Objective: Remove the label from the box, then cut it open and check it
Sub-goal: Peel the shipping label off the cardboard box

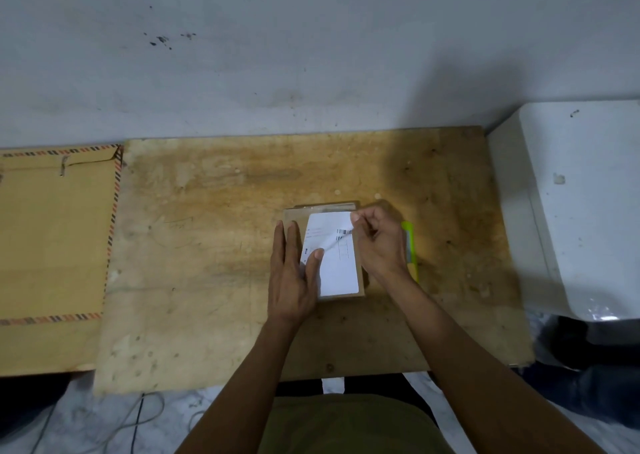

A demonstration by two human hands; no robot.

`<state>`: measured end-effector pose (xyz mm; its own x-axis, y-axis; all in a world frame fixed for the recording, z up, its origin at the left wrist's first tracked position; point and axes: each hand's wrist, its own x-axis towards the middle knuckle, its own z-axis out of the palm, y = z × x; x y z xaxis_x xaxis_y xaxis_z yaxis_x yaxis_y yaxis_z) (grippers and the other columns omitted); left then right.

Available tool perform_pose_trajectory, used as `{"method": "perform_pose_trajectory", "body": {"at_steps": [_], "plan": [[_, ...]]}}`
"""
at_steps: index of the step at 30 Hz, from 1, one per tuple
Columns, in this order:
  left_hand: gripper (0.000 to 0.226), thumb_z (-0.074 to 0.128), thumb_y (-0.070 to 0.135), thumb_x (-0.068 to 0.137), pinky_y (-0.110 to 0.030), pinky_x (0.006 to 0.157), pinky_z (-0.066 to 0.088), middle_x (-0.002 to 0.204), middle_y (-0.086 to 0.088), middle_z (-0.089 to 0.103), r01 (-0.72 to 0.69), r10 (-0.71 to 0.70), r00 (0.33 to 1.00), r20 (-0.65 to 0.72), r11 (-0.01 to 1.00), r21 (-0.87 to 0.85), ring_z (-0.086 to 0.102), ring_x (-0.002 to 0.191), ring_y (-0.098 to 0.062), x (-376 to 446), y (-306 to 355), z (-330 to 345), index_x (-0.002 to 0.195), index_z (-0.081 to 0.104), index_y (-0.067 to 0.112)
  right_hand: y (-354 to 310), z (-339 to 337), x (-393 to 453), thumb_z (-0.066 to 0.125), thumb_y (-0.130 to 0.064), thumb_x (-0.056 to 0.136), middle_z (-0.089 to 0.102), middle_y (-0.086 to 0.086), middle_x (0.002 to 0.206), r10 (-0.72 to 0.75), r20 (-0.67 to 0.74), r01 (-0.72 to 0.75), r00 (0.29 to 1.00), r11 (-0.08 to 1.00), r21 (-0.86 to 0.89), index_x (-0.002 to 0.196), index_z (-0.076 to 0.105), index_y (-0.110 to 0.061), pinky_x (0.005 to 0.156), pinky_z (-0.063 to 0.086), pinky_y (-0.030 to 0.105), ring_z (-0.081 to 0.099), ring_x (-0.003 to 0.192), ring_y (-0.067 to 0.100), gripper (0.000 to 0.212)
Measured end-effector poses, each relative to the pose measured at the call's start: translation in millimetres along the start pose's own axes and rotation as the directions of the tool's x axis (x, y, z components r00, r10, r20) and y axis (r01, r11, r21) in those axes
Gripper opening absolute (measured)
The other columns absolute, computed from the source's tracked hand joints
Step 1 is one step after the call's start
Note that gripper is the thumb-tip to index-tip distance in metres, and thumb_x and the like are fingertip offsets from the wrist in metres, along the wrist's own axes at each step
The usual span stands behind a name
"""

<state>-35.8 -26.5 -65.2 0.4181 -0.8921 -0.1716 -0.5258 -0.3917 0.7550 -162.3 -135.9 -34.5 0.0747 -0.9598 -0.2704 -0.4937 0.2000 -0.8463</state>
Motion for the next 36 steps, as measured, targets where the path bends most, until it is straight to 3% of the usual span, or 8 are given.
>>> {"method": "perform_pose_trajectory", "body": {"at_steps": [5,10,14,19,23,27,30,36], "plan": [[0.074,0.030,0.060,0.099,-0.030,0.120,0.017,0.167,0.005,-0.005,0.000,0.000,0.999,0.037,1.000,-0.003,-0.015,0.146,0.009,-2.6,-2.3,-2.7,0.159,0.004,0.025,0.2,-3.8,-6.5,0.053,-0.033,0.098,0.067,-0.003,0.081,0.014,-0.004,-0.014,1.000,0.995,-0.096,0.087,0.055,-0.024,0.062,0.052,0.039,0.064,0.075,0.015,0.014],[0.078,0.012,0.069,0.095,-0.026,0.118,0.015,0.167,0.005,-0.006,-0.021,0.020,0.998,0.056,1.000,0.013,-0.011,0.148,0.003,-6.7,-4.1,-4.4,0.159,0.003,0.026,-2.7,-13.1,-14.4,0.053,-0.028,0.099,0.063,-0.006,0.082,0.019,-0.004,-0.019,1.000,0.994,-0.112,0.092,0.056,-0.018,0.060,0.045,0.025,0.058,0.073,0.008,0.012],[0.066,0.010,0.051,0.103,-0.024,0.122,0.010,0.167,0.002,0.004,-0.082,0.083,0.996,0.014,0.996,-0.040,-0.005,0.153,-0.007,-7.9,-10.3,-2.2,0.159,0.011,0.016,3.7,-20.0,-20.7,0.061,-0.023,0.096,0.069,-0.003,0.086,0.006,-0.042,-0.004,0.999,0.999,0.034,0.091,0.064,-0.014,0.067,0.047,0.015,0.063,0.082,0.010,0.010],[0.055,0.020,0.034,0.106,-0.021,0.122,0.008,0.167,0.004,0.010,-0.065,0.065,0.998,-0.007,0.995,-0.081,-0.001,0.153,-0.007,-7.5,-12.2,-2.1,0.158,0.016,0.015,13.7,-34.5,-35.4,0.066,-0.024,0.093,0.070,-0.008,0.084,0.078,-0.078,-0.072,0.994,0.994,0.079,0.090,0.070,-0.018,0.061,0.042,0.004,0.063,0.076,-0.004,0.008],[0.056,0.027,0.037,0.106,-0.023,0.120,0.010,0.167,0.005,0.007,-0.058,0.059,0.998,0.031,0.997,-0.050,-0.003,0.152,-0.003,-7.4,-17.1,-4.8,0.159,0.012,0.025,22.7,-46.1,-45.8,0.070,-0.022,0.090,0.070,-0.014,0.079,0.087,-0.113,-0.078,0.990,0.994,0.078,0.089,0.074,-0.020,0.063,0.044,0.008,0.061,0.070,-0.010,0.005],[0.056,0.029,0.035,0.106,-0.028,0.120,0.014,0.167,0.005,0.006,-0.055,0.058,0.998,0.035,0.996,-0.073,-0.003,0.152,-0.002,-7.7,-15.8,-5.5,0.159,0.013,0.025,25.0,-52.7,-50.6,0.072,-0.022,0.088,0.071,-0.012,0.075,0.105,-0.113,-0.095,0.988,0.992,0.087,0.088,0.076,-0.019,0.068,0.055,0.031,0.065,0.067,0.001,0.005],[0.056,0.031,0.033,0.107,-0.029,0.119,0.016,0.167,0.005,0.005,-0.062,0.064,0.997,0.038,0.996,-0.071,-0.004,0.151,0.000,-7.5,-16.6,-6.0,0.159,0.012,0.026,22.5,-56.3,-51.9,0.070,-0.022,0.089,0.071,-0.010,0.073,0.088,-0.104,-0.084,0.991,0.995,0.048,0.085,0.075,-0.022,0.068,0.054,0.032,0.065,0.066,0.009,0.007],[0.057,0.033,0.036,0.105,-0.002,0.108,0.010,0.167,0.002,0.008,-0.063,0.065,0.997,0.032,0.995,-0.076,-0.006,0.145,0.014,-6.9,-16.4,-7.3,0.158,0.016,0.025,33.7,-61.1,-68.5,0.068,-0.022,0.091,0.075,-0.005,0.075,0.131,-0.097,-0.124,0.987,0.989,0.081,0.078,0.069,-0.030,0.074,0.055,0.035,0.070,0.071,0.007,0.015]]}}
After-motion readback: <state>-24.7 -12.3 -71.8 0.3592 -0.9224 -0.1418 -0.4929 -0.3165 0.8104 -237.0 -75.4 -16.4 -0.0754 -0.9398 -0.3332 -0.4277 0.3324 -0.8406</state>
